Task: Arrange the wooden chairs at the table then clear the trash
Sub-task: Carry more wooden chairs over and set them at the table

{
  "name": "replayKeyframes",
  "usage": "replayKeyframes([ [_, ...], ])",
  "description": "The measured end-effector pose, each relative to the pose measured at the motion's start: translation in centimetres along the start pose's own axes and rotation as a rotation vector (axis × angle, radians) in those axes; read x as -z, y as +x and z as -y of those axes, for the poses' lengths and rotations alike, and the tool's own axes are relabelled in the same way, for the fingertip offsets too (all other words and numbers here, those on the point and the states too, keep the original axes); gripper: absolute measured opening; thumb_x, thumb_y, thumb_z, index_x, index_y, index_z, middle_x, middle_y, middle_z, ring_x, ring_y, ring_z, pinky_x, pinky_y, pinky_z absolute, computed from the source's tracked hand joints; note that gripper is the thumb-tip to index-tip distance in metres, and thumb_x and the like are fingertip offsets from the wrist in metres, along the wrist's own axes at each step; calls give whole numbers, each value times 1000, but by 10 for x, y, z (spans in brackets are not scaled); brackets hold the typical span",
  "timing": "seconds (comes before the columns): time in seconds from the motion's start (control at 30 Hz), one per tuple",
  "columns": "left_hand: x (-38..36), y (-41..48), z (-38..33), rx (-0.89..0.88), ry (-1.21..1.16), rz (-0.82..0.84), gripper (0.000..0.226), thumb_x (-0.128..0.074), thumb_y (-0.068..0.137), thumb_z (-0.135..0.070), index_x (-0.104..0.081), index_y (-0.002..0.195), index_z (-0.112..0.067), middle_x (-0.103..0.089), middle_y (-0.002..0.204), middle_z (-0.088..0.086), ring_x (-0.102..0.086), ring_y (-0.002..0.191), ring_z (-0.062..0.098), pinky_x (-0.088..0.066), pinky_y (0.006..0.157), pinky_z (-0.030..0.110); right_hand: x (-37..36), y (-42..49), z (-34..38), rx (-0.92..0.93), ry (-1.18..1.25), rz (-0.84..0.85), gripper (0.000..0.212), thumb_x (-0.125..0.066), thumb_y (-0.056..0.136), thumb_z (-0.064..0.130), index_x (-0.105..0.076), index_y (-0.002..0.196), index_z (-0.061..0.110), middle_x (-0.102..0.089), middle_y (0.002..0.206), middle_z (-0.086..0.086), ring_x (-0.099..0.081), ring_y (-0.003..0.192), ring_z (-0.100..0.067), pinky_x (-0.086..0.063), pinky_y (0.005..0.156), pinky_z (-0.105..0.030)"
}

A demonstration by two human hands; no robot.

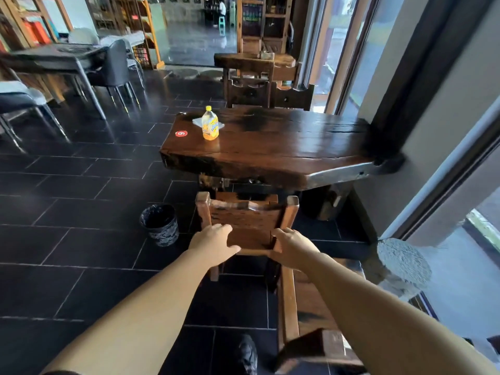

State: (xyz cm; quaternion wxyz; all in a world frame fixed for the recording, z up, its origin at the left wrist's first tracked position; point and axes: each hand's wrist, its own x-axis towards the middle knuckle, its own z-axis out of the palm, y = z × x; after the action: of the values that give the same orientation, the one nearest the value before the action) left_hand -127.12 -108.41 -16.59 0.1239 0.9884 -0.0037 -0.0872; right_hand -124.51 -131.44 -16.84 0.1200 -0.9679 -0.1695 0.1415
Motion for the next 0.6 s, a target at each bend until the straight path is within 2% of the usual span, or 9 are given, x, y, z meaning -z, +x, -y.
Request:
replayKeyframes([
  [0.17,19,-38,-17,-13,-15,-41,60,-57,90,-55,-47,140,-24,-55,136,-4,-53,125,22,-50,94,41,13,-43,-2,13,16,-51,55,-63,86,48,-48,133,23,-60,122,-6,-60,109,-28,-52,82,-37],
  [0.27,20,-54,-32,-46,-8,-44,58,-58,89,-55,-48,138,-25,-56,133,-5,-54,122,22,-50,91,39,17,-65,-6,0,40,-69,59,-64,86,51,-49,137,25,-59,121,-4,-60,108,-26,-53,84,-37],
  [0.4,14,-66,-57,-72,5,-26,58,-57,89,-54,-47,139,-26,-54,136,-4,-52,124,22,-50,93,40,21,-87,-19,-9,66,-80,66,-64,86,52,-46,142,23,-56,131,-5,-58,116,-27,-52,90,-39],
  [0.6,1,-64,-122,-89,28,-16,55,-57,90,-54,-47,137,-26,-54,135,-3,-51,124,23,-49,96,42,22,-106,-74,-51,90,-56,63,-65,88,49,-44,141,23,-50,135,-6,-55,119,-27,-50,93,-39],
])
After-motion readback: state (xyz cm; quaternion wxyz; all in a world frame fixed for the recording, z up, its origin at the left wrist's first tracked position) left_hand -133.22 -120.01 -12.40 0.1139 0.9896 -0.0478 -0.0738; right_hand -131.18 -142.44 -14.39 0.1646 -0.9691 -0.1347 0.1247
